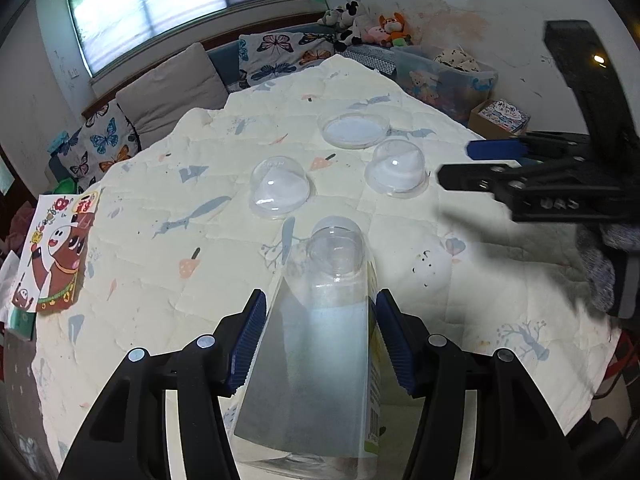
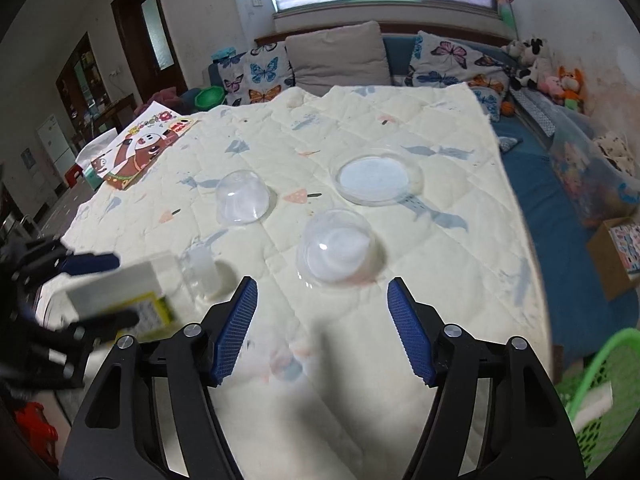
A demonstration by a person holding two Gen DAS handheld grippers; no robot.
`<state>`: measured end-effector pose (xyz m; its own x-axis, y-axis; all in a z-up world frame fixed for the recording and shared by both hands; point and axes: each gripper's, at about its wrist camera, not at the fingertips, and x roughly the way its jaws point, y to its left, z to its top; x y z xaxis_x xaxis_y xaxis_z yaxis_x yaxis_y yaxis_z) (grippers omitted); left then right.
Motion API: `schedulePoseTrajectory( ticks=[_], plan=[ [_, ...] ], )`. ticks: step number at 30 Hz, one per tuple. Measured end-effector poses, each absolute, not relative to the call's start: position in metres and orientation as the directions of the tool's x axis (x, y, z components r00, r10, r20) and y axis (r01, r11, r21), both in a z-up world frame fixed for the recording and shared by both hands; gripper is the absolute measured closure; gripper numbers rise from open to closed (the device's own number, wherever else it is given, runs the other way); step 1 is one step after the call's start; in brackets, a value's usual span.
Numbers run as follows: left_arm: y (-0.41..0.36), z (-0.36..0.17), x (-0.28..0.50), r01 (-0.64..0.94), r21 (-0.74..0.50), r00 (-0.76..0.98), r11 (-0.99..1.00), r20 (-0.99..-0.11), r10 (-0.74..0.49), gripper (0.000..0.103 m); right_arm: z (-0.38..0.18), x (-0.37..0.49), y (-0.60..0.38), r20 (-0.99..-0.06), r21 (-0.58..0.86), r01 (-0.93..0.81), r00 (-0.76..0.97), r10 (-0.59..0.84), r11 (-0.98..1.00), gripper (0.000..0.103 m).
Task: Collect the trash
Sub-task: 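Grasp a clear dome lid with the right gripper while the left holds the bottle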
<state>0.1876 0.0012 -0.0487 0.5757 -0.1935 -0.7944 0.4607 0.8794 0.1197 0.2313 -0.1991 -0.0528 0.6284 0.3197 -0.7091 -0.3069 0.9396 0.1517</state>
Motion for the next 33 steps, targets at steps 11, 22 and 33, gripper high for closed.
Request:
schedulePoseTrajectory(
  ticks=[11, 22, 33],
  plan=[
    [0.008, -0.062, 0.192, 0.473, 0.072, 0.532, 0.878, -0.818, -0.219, 0.048, -0.074, 0.275, -0.185, -0.747, 0.157, -0.283, 0.593, 0.301, 0.946, 0.041],
    [-0.002, -0.063, 0.200, 0.487, 0.056, 0.516, 0.871, -0.823, -0.236, 0.043, -0.082, 0.281, -0.186, -0.761, 0.149, -0.267, 0.584, 0.283, 0.952, 0.048],
    [-0.008, -0.070, 0.207, 0.476, 0.048, 0.491, 0.878, -0.843, -0.221, 0.048, -0.063, 0.251, -0.197, -0.734, 0.166, -0.274, 0.608, 0.304, 0.947, 0.049]
  ],
)
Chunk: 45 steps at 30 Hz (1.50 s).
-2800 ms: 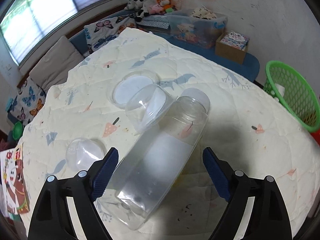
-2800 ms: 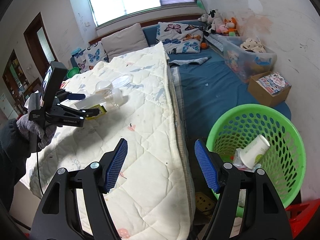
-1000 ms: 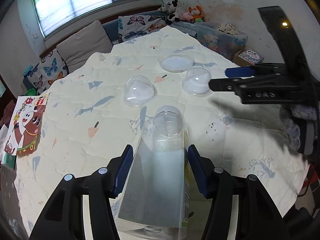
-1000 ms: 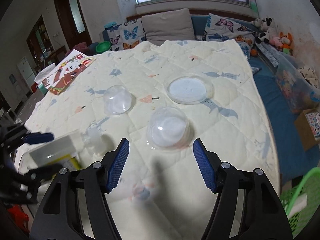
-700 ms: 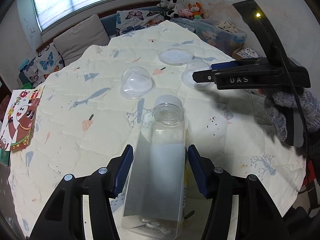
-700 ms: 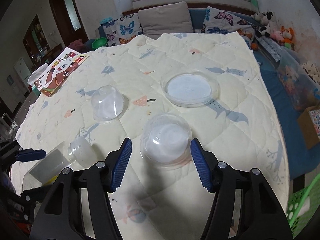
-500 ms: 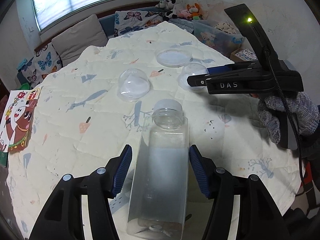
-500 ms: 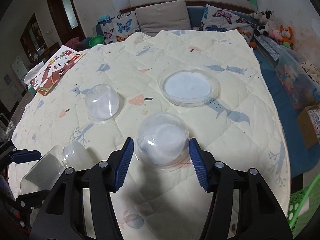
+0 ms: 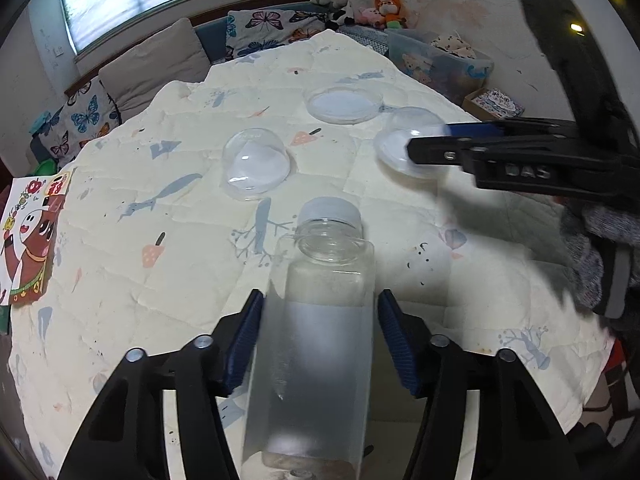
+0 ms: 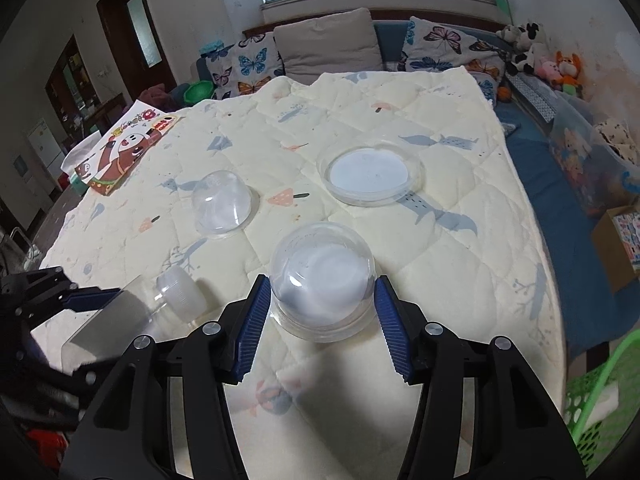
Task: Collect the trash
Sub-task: 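Grasp a clear dome lid with the right gripper while the left holds the bottle, then release the dome lid into the basket with the right while the left carries the bottle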
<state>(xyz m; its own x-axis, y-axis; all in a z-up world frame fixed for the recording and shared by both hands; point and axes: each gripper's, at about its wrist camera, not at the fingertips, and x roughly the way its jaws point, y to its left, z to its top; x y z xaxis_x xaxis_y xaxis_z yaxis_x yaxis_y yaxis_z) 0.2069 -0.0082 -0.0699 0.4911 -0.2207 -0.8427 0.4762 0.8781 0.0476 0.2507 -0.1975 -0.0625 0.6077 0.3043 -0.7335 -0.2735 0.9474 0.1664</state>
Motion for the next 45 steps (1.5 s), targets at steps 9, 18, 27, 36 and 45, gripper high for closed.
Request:
schedulePoseTrajectory(
  ticks=[9, 18, 27, 36, 45],
  plan=[
    [-0.015, -0.058, 0.193, 0.471, 0.044, 0.518, 0.881, -0.823, -0.235, 0.050, -0.044, 0.206, -0.216, -0.708, 0.162, -0.270, 0.638, 0.302, 0.949, 0.049],
    [-0.047, -0.031, 0.167, 0.523, 0.021, 0.539, 0.852, -0.783, -0.311, 0.050, -0.031, 0.151, -0.247, -0.686, 0.140, -0.232, 0.679, 0.263, 0.963, 0.049],
    [-0.098, -0.012, 0.148, 0.594, -0.001, 0.528, 0.804, -0.754, -0.391, 0.050, -0.030, 0.096, -0.314, -0.677, 0.113, -0.088, 0.722, 0.142, 0.990, 0.049],
    [-0.164, 0.000, 0.130, 0.674, -0.008, 0.491, 0.738, -0.742, -0.456, 0.050, -0.044, 0.050, -0.409, -0.698, 0.097, 0.123, 0.716, -0.021, 0.988, 0.048],
    [-0.222, 0.011, 0.122, 0.725, -0.003, 0.460, 0.689, -0.741, -0.488, 0.050, -0.065, 0.027, -0.479, -0.720, 0.120, 0.286, 0.685, -0.116, 0.951, 0.047]
  ],
)
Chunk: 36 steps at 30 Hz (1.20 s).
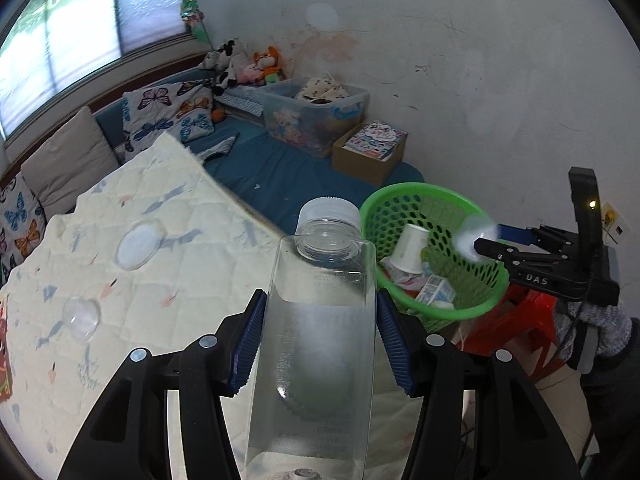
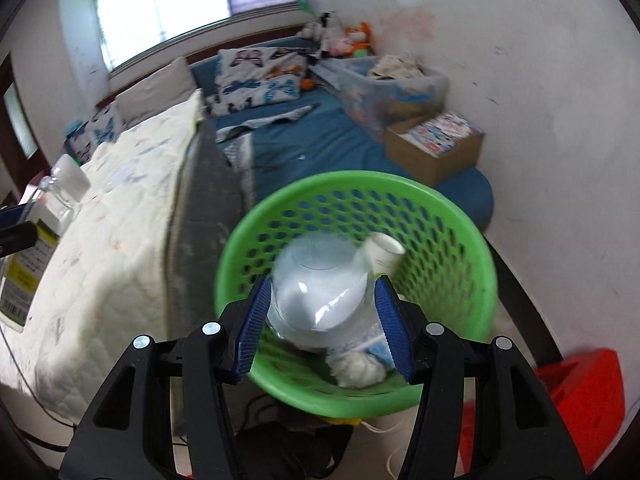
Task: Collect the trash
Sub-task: 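Release the dome lid into the basket with the right while the left carries the bottle, then lower the clear bottle into the green basket and open the left gripper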
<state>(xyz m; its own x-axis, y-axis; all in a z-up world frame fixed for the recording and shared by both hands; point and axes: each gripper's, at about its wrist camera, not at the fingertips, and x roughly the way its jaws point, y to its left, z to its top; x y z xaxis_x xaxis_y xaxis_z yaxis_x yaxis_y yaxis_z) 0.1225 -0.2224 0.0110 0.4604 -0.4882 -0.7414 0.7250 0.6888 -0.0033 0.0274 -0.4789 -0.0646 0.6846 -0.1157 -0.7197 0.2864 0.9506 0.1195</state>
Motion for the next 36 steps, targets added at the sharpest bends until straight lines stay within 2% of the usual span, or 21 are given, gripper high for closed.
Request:
schedulePoseTrajectory(
  ticks=[11, 21, 31, 36],
  plan=[
    [-0.289, 0.011, 0.119, 0.772, 0.009, 0.421, 0.635, -0.756, -0.501, 0.049, -0.058, -0.007, -0.500, -0.688, 0.177, 0.317, 0.717, -0.113, 0.932, 0.044],
    [-0.354, -0.011, 0.117, 0.787, 0.001, 0.370, 0.617, -0.801, -0.471, 0.049, -0.051, -0.042, -0.503, -0.656, 0.206, 0.314, 0.747, -0.107, 0.927, 0.041],
    [-0.394, -0.030, 0.132, 0.755, -0.094, 0.323, 0.649, -0.808, -0.493, 0.049, -0.053, -0.057, -0.512, -0.650, 0.226, 0.332, 0.751, -0.112, 0.916, 0.040],
    [-0.407, -0.029, 0.133, 0.741, -0.129, 0.337, 0.659, -0.777, -0.532, 0.049, -0.054, -0.062, -0.513, -0.648, 0.237, 0.340, 0.754, -0.113, 0.910, 0.040]
  ],
)
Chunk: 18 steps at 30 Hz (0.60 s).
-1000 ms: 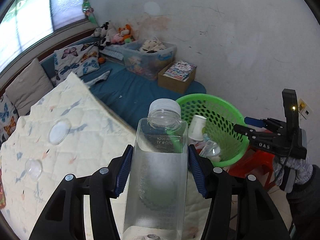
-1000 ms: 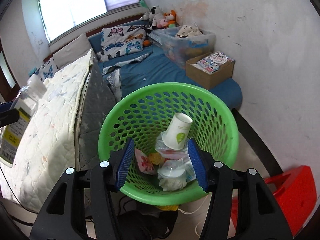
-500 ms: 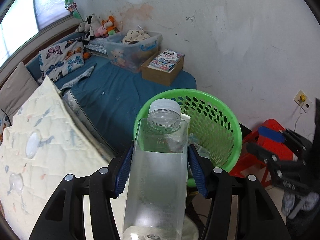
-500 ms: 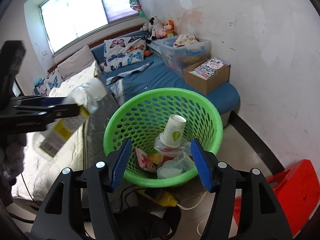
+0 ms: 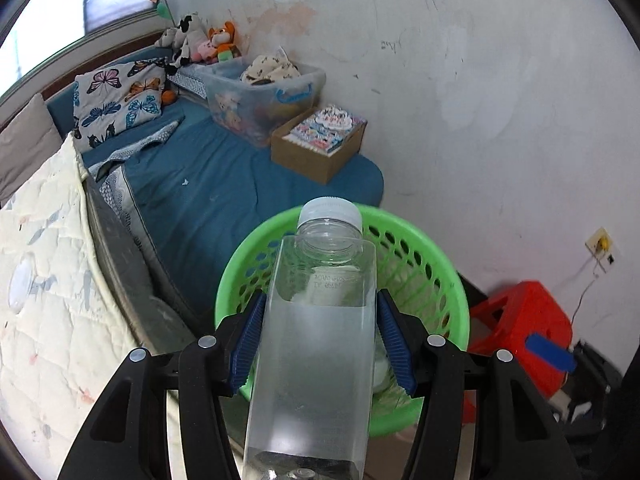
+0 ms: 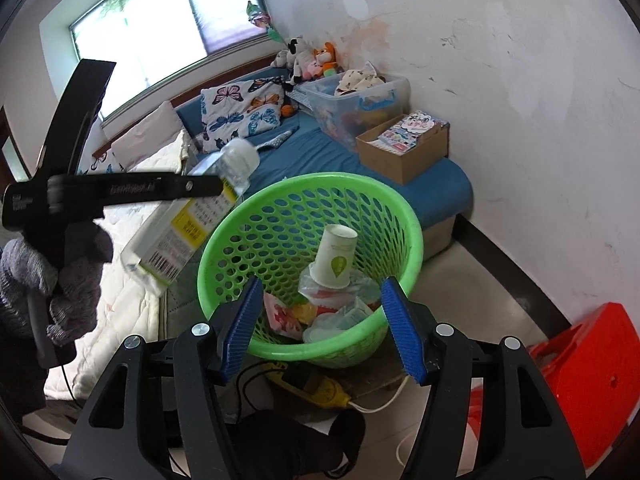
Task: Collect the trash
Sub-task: 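Lower the clear bottle into the green basket and open the left gripper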
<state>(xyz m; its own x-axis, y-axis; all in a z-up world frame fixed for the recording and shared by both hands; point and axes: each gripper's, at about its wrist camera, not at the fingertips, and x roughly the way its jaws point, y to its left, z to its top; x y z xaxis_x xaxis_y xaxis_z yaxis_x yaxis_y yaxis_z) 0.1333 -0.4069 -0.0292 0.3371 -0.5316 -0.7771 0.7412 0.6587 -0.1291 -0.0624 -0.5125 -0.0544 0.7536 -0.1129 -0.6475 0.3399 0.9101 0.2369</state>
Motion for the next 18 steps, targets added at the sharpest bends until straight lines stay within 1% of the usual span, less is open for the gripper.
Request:
schedulePoseTrajectory(
  ticks=[3, 4, 6, 8, 14, 18],
  plan=[
    [-0.411, -0.027, 0.136, 0.730, -0.173, 0.327, 0.662, -0.761, -0.560, 0.047, -0.055, -0.064, -0.513, -0.647, 0.243, 0.340, 0.755, -0.109, 0.909, 0.040],
    [-0.412, -0.026, 0.136, 0.727, -0.185, 0.328, 0.662, -0.753, -0.571, 0.041, -0.055, -0.064, -0.513, -0.647, 0.246, 0.338, 0.755, -0.106, 0.908, 0.040],
    [-0.411, -0.022, 0.137, 0.720, -0.216, 0.333, 0.660, -0.726, -0.601, 0.039, -0.055, -0.064, -0.512, -0.647, 0.247, 0.338, 0.755, -0.105, 0.908, 0.040],
    [-0.410, -0.020, 0.137, 0.717, -0.240, 0.321, 0.654, -0.720, -0.616, 0.038, -0.054, -0.063, -0.511, -0.644, 0.250, 0.333, 0.758, -0.100, 0.909, 0.040],
    [-0.392, -0.014, 0.134, 0.725, -0.221, 0.334, 0.652, -0.715, -0.614, 0.038, -0.052, -0.060, -0.504, -0.640, 0.249, 0.313, 0.764, -0.087, 0.916, 0.040],
    [-0.363, -0.005, 0.131, 0.719, -0.171, 0.382, 0.674, -0.713, -0.588, 0.038, -0.048, -0.053, -0.495, -0.636, 0.241, 0.285, 0.768, -0.071, 0.928, 0.040]
  ],
)
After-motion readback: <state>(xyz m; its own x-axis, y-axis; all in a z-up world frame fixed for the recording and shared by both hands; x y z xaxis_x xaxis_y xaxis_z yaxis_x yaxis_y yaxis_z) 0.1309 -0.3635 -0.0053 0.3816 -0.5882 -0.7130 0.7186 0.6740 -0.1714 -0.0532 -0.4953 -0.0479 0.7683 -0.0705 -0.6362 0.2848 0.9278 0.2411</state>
